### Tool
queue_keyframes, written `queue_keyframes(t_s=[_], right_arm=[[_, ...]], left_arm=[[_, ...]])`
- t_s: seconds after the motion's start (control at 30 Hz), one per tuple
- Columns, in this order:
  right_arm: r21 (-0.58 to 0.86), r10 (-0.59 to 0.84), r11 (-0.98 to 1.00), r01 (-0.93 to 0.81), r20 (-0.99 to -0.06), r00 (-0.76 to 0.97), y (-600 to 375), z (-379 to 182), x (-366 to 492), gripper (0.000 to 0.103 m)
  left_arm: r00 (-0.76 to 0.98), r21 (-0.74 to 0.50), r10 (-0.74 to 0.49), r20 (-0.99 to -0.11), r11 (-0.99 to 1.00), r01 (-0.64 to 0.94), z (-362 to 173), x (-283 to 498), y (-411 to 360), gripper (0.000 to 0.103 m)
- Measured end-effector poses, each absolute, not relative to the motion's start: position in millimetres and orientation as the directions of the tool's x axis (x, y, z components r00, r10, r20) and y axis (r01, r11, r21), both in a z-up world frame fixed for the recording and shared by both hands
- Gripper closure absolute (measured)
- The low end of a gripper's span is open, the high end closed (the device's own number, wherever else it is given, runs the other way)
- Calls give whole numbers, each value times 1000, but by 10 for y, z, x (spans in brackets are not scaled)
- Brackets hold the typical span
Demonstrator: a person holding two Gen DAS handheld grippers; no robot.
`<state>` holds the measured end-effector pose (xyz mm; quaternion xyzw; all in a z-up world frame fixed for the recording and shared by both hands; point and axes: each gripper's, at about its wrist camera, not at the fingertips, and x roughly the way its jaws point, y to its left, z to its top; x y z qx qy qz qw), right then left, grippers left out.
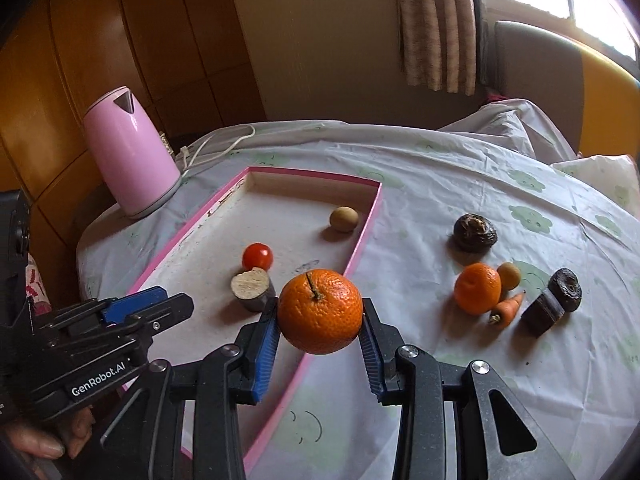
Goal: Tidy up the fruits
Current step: 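Place the orange in the tray and open the right gripper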
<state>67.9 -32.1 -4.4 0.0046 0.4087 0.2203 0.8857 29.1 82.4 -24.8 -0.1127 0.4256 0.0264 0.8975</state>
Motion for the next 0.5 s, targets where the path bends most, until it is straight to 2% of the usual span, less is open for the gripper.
queue_keyframes(t_s=[0.5], right_arm=[[190, 425, 875, -446, -742, 519, 36, -145, 822, 63]], left_arm=[[630, -193, -31, -776, 963, -191, -287, 259, 991, 69]])
